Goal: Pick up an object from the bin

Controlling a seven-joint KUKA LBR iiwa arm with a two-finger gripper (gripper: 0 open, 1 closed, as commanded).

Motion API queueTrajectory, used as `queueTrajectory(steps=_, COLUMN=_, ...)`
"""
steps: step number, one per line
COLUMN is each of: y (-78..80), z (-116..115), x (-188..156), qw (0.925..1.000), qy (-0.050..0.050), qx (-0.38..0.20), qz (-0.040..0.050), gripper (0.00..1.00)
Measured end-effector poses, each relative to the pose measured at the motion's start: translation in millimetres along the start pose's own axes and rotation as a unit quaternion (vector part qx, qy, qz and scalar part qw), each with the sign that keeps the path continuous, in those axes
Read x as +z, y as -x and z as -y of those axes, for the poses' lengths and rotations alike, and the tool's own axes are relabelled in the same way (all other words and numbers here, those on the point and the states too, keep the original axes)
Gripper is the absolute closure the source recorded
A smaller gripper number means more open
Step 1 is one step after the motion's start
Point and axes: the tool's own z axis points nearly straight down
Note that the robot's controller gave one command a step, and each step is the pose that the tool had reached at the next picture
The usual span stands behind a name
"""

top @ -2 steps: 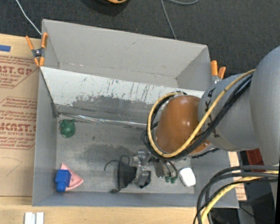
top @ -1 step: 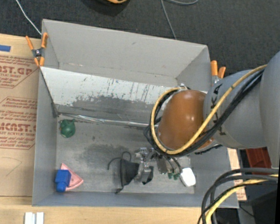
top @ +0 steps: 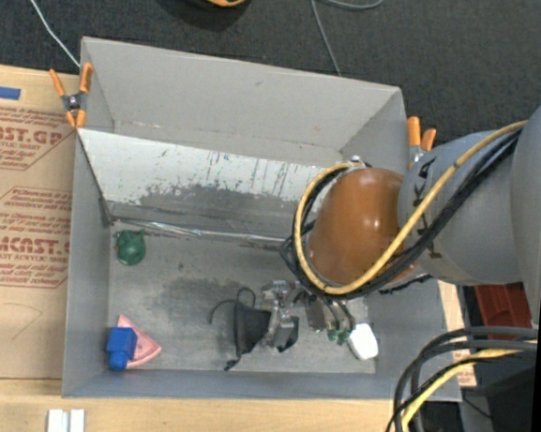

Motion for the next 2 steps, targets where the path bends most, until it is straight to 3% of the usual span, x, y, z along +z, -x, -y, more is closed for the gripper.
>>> queueTrajectory(steps=2, y=-1.8, z=-0.2, x=-13.2, qw=1.0, qy=0.0, qx=0.0, qz=-0.0041, gripper=1.0)
